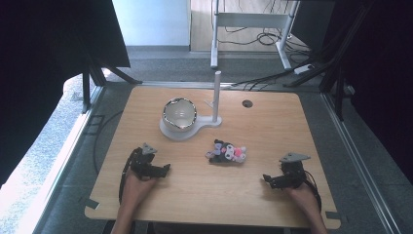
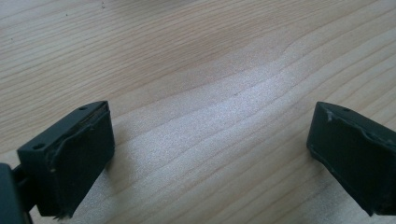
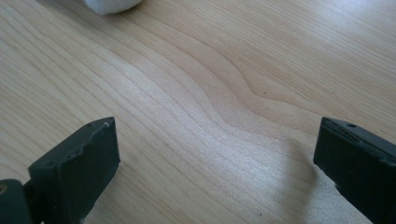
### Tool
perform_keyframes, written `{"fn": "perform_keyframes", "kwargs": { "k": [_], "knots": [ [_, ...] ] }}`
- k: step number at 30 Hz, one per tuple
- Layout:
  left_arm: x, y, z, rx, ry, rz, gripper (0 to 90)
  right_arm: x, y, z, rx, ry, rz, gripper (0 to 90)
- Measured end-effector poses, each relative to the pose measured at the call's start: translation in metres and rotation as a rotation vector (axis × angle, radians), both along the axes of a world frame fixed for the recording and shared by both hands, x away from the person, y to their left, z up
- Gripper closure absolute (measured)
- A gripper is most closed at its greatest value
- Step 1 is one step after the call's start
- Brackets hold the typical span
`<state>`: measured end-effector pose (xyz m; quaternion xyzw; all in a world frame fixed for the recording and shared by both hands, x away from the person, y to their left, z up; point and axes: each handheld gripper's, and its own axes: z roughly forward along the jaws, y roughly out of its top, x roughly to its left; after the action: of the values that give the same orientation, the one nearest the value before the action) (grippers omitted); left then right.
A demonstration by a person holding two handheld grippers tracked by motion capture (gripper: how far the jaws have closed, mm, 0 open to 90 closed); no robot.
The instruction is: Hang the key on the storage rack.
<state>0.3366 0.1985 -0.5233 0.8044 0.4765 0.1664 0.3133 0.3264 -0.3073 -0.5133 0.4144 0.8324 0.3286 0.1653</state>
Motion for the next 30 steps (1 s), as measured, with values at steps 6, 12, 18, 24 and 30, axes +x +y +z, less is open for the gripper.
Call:
{"fn": "perform_keyframes", "kwargs": {
  "k": [6, 12, 18, 24, 30],
  "knots": [
    [0.0, 0.0, 0.0, 0.0, 0.0, 0.0, 0.8, 0.001, 0.002, 0.006, -0.019, 0.002, 0.027, 1.0],
    [0.0, 0.0, 0.0, 0.0, 0.0, 0.0, 0.7, 0.005, 0.004, 0.009, -0.041, 0.017, 0.054, 1.2],
    [0.0, 0.0, 0.0, 0.0, 0.0, 0.0, 0.8, 0.009, 0.008, 0.013, -0.052, 0.023, 0.075, 0.7],
    [0.0, 0.0, 0.0, 0.0, 0.0, 0.0, 0.7, 0.014, 0.014, 0.018, -0.073, 0.029, 0.096, 0.2],
    [0.0, 0.0, 0.0, 0.0, 0.0, 0.0, 0.7, 0.019, 0.02, 0.02, -0.061, 0.032, 0.104, 0.0]
  ]
}}
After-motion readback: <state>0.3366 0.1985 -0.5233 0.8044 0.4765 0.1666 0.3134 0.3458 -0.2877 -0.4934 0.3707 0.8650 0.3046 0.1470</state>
